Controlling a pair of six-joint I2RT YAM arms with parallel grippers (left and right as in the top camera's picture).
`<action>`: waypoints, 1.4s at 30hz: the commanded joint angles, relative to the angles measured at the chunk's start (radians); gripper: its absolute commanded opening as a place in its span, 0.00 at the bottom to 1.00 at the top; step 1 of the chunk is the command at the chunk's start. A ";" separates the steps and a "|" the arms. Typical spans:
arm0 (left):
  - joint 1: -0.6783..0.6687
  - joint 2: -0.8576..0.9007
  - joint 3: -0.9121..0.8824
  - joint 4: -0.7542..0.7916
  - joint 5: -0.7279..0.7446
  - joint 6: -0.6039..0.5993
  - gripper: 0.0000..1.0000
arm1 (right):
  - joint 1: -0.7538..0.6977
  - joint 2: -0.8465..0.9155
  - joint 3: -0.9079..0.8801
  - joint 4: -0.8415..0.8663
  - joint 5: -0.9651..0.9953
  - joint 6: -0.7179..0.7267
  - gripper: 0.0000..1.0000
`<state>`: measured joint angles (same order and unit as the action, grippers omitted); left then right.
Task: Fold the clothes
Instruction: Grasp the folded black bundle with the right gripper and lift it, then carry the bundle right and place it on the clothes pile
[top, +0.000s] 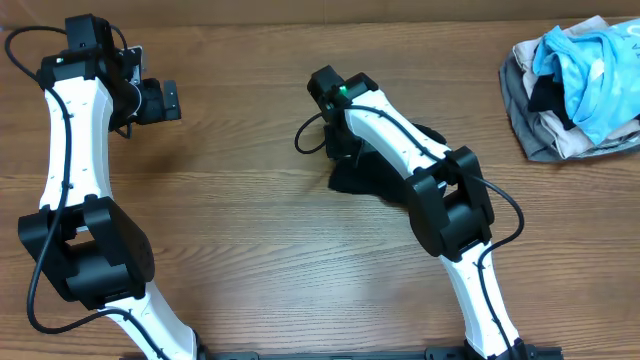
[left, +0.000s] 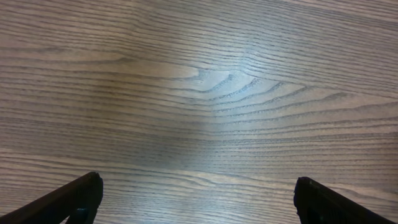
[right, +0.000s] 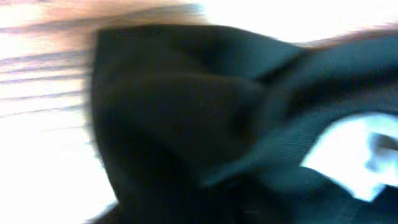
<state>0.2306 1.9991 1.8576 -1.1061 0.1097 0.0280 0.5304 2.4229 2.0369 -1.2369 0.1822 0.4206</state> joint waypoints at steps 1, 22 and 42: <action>-0.008 -0.008 0.010 -0.001 0.014 -0.013 1.00 | -0.012 0.076 -0.022 -0.026 0.043 0.082 0.04; -0.008 -0.008 0.010 0.011 0.015 -0.013 1.00 | -0.270 -0.238 0.319 -0.372 0.053 -0.036 0.04; -0.008 -0.008 0.010 0.012 0.015 -0.014 1.00 | -0.733 -0.455 0.572 -0.372 0.020 -0.002 0.04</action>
<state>0.2306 1.9991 1.8576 -1.0950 0.1131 0.0280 -0.1421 2.0560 2.5378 -1.6417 0.2001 0.4038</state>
